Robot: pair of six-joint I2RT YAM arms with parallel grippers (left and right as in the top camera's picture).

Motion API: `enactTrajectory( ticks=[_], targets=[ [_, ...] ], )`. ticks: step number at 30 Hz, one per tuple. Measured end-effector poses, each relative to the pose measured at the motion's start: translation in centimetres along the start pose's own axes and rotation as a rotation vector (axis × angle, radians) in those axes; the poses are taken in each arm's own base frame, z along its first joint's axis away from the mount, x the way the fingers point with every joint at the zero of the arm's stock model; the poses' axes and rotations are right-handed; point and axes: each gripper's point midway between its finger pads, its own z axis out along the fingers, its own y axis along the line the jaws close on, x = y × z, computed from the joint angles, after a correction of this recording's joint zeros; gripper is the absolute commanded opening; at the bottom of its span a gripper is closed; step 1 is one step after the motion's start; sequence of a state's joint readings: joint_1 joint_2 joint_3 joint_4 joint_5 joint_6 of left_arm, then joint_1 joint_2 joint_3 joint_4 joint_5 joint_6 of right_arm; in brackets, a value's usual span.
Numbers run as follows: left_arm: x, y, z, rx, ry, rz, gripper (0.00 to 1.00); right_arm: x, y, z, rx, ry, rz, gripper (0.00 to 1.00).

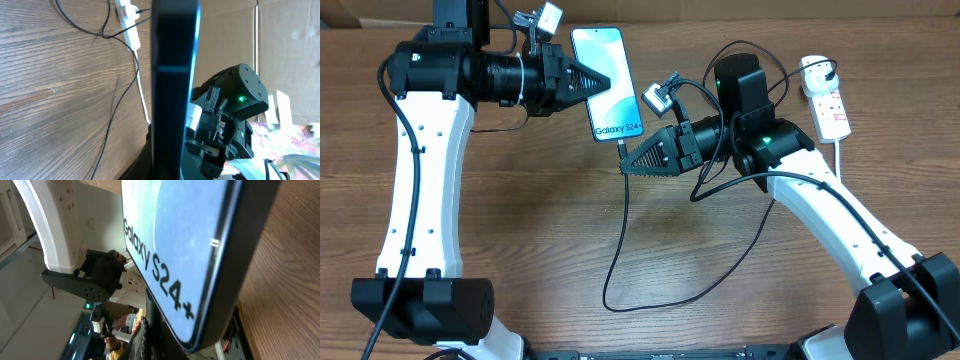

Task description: Plug charger to phone and switch on socket

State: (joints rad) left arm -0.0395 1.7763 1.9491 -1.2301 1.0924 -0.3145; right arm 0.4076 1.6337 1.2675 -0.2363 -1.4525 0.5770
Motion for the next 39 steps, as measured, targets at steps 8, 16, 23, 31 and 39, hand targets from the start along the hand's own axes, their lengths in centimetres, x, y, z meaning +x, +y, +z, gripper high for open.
enactTrajectory(
  ticks=[8, 16, 23, 31, 39],
  targets=[
    [0.17, 0.05, 0.0, -0.002, 0.005, 0.003, 0.04, -0.01, 0.22, 0.04, -0.008, 0.005, -0.008, 0.04],
    [0.31, -0.1, -0.03, 0.009, 0.011, 0.01, 0.04, -0.27, 0.41, 0.05, -0.01, 0.002, -0.008, 0.04],
    [0.38, -0.28, -0.03, 0.02, 0.014, 0.013, 0.04, -0.26, 0.45, 0.05, -0.012, 0.003, -0.005, 0.04],
    [0.55, -0.18, -0.05, 0.018, 0.02, 0.001, 0.04, -0.19, 0.52, 0.06, -0.016, 0.007, -0.005, 0.04],
    [0.92, -0.1, -0.2, 0.021, 0.03, 0.001, 0.04, 0.04, 0.69, 0.23, -0.026, 0.019, -0.004, 0.04]
  ],
)
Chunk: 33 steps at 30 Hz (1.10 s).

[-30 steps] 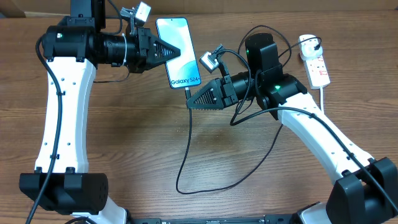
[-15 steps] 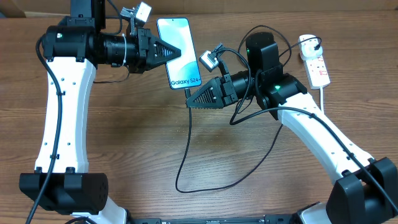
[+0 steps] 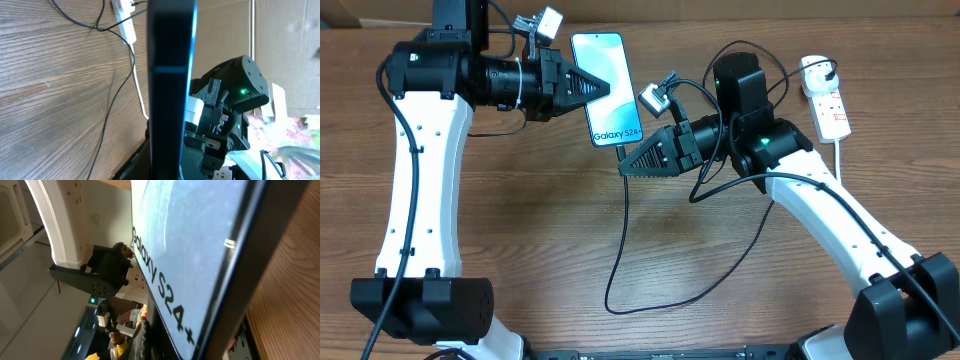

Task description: Plug charger to phone and switch on socket

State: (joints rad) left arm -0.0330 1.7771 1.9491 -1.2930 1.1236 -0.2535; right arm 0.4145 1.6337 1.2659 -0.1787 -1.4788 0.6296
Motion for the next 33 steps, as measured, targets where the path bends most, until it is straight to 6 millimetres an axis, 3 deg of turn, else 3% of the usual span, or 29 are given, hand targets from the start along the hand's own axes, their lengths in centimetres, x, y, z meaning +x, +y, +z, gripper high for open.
enactTrajectory(
  ticks=[29, 33],
  targets=[
    [0.26, 0.0, -0.09, 0.004, 0.007, -0.001, 0.04, -0.11, 0.11, 0.03, -0.007, 0.002, 0.016, 0.04],
    [0.29, -0.04, -0.09, 0.007, 0.009, 0.001, 0.04, -0.2, 0.04, 0.03, -0.002, -0.003, 0.018, 0.08]
  ],
)
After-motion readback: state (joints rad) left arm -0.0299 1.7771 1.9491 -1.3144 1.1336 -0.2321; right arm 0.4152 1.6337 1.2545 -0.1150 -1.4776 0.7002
